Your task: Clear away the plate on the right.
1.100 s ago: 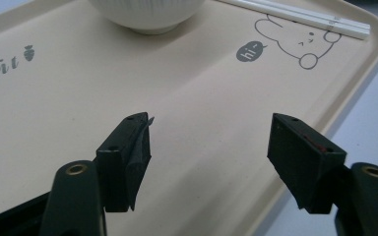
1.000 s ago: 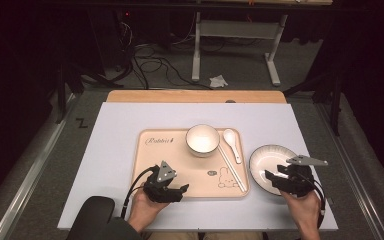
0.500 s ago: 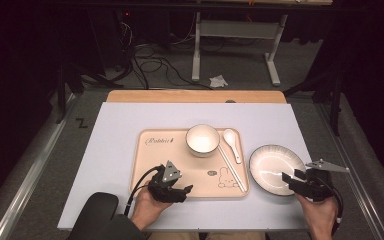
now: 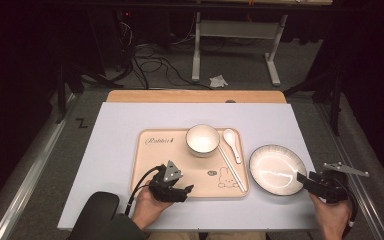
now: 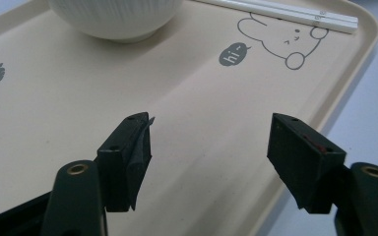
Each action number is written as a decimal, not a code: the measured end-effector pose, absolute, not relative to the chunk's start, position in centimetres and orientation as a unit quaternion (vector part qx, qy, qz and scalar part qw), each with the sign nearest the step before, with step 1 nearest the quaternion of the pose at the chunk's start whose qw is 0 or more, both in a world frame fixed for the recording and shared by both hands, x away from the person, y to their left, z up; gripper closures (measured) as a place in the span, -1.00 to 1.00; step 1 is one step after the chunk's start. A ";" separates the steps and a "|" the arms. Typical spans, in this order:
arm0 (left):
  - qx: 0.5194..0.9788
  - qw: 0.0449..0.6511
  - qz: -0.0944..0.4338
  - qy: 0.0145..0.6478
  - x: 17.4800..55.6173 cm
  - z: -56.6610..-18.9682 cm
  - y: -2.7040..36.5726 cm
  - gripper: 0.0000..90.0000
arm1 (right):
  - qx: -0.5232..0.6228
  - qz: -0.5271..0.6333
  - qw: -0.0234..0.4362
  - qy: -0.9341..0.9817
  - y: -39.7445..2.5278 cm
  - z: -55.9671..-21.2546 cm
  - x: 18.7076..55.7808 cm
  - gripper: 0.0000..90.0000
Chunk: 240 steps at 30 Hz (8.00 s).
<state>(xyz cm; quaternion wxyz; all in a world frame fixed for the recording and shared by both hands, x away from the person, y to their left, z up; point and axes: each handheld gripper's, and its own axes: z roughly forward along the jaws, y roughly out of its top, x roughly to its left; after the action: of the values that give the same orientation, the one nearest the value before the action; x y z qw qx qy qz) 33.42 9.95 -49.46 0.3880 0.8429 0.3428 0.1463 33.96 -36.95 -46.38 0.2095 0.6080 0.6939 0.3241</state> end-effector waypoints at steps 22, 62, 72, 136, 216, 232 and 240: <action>0.843 0.378 0.153 0.350 33.3 -49.5 10.3 -0.26 | 0.637 0.311 0.143 0.690 -37.8 -47.7 36.3 -0.01; 0.836 0.369 0.162 0.373 32.3 -49.9 11.4 -0.21 | 0.658 0.361 0.028 0.661 -40.3 -49.6 40.1 0.69; 0.835 0.368 0.166 0.375 32.2 -49.9 11.6 -0.21 | 0.668 0.370 -0.001 0.646 -40.7 -49.7 40.5 0.80; 0.837 0.425 0.116 0.326 32.6 -48.3 9.1 -0.34 | 0.576 0.452 0.012 0.681 -36.4 -45.4 36.7 0.91; 0.758 0.475 0.061 0.442 34.6 -45.8 11.4 0.85 | 0.410 0.462 0.013 0.786 -21.4 -43.8 39.0 0.91; 0.759 0.485 0.100 0.422 34.7 -44.3 11.9 0.93 | 0.401 0.452 0.032 0.797 -20.7 -43.8 37.5 0.91; 0.765 0.490 0.102 0.406 35.0 -43.9 11.8 0.93 | 0.405 0.457 0.029 0.792 -21.0 -43.8 37.1 0.90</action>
<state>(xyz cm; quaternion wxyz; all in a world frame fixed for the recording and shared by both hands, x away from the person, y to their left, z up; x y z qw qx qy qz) 34.97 11.84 -43.91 0.4903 0.7645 0.4059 0.1021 37.07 -20.99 -43.81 0.0291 0.4048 0.7917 0.4566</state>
